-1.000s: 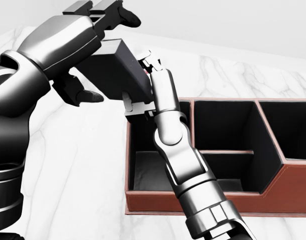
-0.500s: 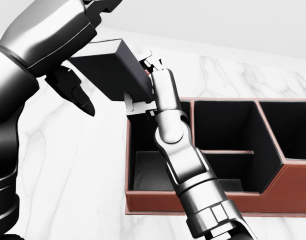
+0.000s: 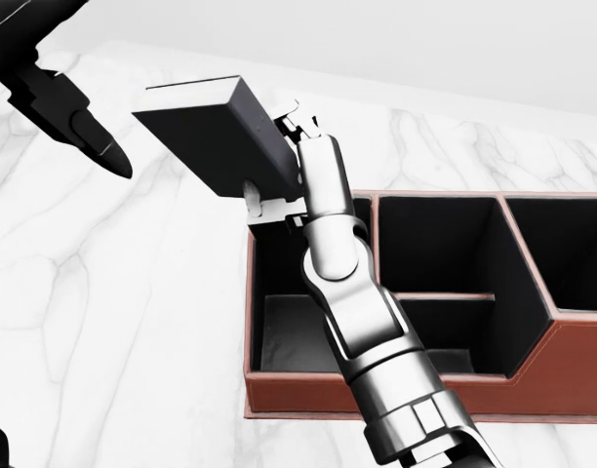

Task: Pick up the book and place it in the right compartment of the caddy.

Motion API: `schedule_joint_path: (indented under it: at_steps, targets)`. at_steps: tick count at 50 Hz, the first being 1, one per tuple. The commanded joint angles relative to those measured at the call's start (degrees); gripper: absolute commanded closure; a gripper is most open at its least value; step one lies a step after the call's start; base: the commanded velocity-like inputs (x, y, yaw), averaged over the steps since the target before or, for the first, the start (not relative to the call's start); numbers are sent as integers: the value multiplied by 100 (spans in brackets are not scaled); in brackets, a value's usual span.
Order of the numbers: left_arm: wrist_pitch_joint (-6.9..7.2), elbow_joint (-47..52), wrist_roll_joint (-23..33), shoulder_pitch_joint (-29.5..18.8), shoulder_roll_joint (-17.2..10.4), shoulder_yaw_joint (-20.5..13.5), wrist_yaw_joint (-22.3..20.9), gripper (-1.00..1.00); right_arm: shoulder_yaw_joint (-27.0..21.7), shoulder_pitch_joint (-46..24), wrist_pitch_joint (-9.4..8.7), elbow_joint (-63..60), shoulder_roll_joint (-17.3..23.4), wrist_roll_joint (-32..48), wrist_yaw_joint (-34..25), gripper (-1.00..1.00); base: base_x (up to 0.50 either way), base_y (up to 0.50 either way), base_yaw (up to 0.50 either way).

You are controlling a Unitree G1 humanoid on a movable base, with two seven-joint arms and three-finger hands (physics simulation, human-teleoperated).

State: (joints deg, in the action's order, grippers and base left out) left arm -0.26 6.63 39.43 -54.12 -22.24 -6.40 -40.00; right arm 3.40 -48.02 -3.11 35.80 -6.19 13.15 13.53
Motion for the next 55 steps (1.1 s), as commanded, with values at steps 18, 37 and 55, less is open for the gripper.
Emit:
schedule_joint_path:
  at_steps: [18, 37, 55]
  targets:
    - [526, -1745, -533, 273, -95, -159, 215, -100, -91, -53, 274, 46, 36, 28, 188, 100, 0, 0, 0]
    - [526, -2312, -1247, 818, -86, -262, 1256, -100, -357, -845, -189, -553, 447, -446, 141, 100, 0, 0, 0]
    - [526, -3005, -2209, 802, 10, -364, 2643, -100, -462, -985, -189, -371, 684, -596, 215, 100, 0, 0, 0]
